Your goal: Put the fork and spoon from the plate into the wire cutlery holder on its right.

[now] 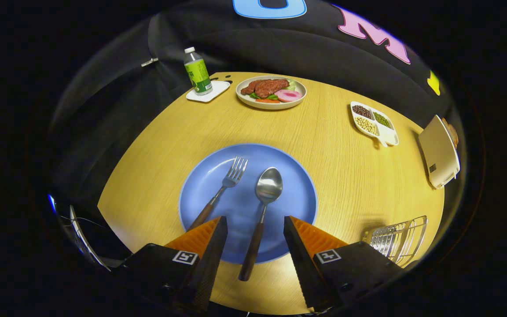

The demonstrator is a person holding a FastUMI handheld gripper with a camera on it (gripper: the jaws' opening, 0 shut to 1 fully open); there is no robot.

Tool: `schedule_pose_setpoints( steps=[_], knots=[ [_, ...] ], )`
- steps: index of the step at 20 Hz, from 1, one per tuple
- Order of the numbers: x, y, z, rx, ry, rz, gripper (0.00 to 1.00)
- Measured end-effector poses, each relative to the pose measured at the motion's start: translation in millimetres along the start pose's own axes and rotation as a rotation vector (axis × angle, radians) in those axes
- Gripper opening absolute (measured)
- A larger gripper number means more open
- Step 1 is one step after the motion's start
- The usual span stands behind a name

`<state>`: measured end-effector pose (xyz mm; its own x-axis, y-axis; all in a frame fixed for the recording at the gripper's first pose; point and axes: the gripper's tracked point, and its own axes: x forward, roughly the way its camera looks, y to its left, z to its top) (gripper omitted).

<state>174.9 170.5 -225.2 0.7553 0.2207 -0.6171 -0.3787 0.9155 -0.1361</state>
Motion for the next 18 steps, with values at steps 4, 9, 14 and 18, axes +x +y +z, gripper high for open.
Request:
schedule_pose_setpoints(
  steps=[4,9,14,18],
  knots=[
    [12.6,2.3,-12.6,0.002,0.068,0.002,0.61],
    [21.4,2.5,-22.3,0.008,0.133,-0.007,0.42],
    [23.7,-3.0,-38.0,0.040,0.228,-0.012,0.23],
    [25.4,-2.0,-34.6,0.070,0.251,0.056,0.12]
  ],
)
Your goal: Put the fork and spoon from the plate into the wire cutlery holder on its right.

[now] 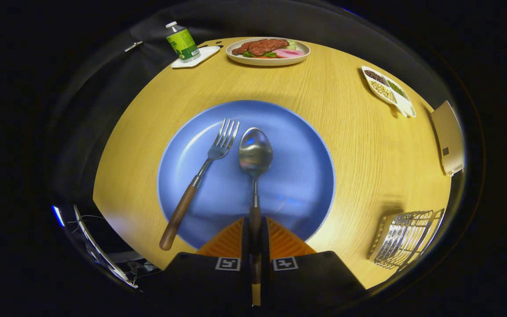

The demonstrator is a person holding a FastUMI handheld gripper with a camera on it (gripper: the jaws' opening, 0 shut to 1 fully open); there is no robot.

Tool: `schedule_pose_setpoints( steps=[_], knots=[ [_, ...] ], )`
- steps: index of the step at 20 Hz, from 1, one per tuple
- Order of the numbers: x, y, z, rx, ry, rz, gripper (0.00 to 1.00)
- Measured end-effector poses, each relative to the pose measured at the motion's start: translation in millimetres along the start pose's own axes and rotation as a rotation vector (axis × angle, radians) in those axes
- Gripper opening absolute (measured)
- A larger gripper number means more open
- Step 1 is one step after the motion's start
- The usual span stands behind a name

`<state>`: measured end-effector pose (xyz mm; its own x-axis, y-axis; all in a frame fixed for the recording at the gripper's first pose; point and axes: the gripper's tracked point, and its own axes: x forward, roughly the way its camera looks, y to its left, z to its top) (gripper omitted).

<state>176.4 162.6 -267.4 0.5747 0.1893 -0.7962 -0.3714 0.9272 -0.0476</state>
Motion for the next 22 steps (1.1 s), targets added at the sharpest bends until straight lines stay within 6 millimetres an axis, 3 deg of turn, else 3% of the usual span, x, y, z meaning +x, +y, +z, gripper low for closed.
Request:
schedule_pose_setpoints(
  steps=[5,11,17,22],
  knots=[
    [-23.6,-15.6,8.8,0.038,-0.022,0.024,0.08],
    [-98.6,-36.8,6.8,0.025,-0.058,0.088,0.08],
    [-170.1,-107.6,-21.5,-0.106,-0.002,0.058,0.07],
    [-204.7,-164.3,-43.1,-0.200,0.089,0.022,0.07]
  ],
)
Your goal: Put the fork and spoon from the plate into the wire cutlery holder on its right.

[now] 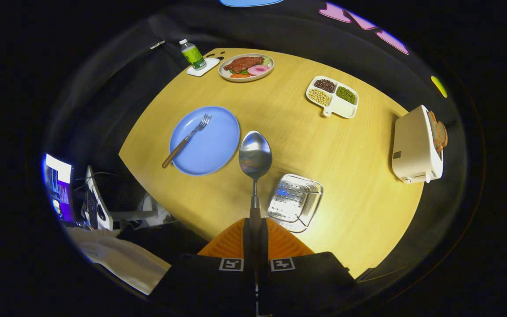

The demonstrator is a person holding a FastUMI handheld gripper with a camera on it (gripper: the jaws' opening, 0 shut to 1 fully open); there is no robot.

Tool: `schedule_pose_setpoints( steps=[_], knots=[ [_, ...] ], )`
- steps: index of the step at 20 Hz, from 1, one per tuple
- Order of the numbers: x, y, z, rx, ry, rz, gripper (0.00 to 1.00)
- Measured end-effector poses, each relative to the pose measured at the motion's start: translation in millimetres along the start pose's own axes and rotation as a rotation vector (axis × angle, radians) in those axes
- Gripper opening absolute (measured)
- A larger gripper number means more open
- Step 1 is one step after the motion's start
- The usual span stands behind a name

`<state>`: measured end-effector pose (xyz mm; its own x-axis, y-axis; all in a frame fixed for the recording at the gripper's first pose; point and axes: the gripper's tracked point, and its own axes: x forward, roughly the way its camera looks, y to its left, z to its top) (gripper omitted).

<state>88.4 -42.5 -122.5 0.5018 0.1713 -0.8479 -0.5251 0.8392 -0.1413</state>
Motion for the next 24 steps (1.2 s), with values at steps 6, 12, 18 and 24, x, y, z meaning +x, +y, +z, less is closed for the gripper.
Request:
schedule_pose_setpoints(
  steps=[6,12,18,24],
  knots=[
    [-8.6,-42.7,-35.5,-0.115,0.208,-0.026,0.07],
    [8.7,-55.1,-41.7,-0.126,0.385,0.014,0.08],
    [31.1,-55.6,-43.1,-0.157,0.477,0.020,0.08],
    [46.4,-60.4,-33.1,-0.041,0.499,0.029,0.13]
  ],
)
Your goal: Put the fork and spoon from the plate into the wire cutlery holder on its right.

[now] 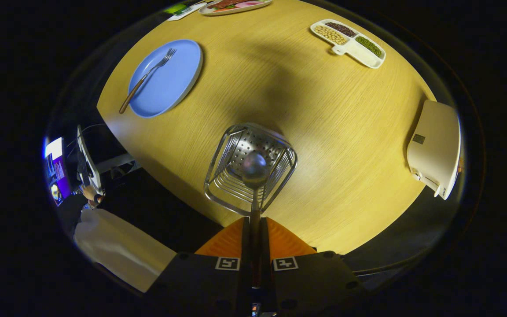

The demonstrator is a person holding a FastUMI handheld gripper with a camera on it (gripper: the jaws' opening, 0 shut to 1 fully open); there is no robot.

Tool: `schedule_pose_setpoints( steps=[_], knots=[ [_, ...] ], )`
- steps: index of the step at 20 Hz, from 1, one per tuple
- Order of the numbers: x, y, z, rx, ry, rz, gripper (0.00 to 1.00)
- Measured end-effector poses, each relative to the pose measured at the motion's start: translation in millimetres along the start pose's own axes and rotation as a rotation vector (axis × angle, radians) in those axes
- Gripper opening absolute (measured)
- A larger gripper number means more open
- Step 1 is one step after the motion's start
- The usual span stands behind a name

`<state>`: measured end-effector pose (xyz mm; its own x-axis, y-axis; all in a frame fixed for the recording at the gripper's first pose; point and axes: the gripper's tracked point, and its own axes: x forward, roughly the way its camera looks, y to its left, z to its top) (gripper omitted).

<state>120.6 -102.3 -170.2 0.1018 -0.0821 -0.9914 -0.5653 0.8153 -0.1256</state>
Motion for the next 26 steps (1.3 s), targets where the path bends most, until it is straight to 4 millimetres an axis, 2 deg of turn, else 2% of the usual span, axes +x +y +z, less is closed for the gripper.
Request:
schedule_pose_setpoints(
  steps=[5,6,7,8,10,12,13,20,24,26],
  knots=[
    [-14.0,11.2,14.3,0.014,-0.087,0.040,0.15],
    [-17.8,15.1,16.3,0.019,-0.110,0.050,0.21],
    [-21.9,17.5,18.0,0.025,-0.135,0.057,0.42],
    [-26.4,23.6,18.9,0.029,-0.164,0.073,0.51],
    [-37.9,35.5,23.6,0.028,-0.241,0.100,0.78],
    [-49.4,51.2,27.7,0.025,-0.320,0.126,0.88],
    [-56.8,56.9,31.1,0.030,-0.359,0.130,1.00],
    [-94.0,110.9,61.2,0.147,-0.665,0.169,1.00],
    [-89.9,136.2,75.2,0.133,-0.708,0.153,0.99],
    [-85.2,156.0,86.8,0.142,-0.725,0.163,0.99]
  ],
)
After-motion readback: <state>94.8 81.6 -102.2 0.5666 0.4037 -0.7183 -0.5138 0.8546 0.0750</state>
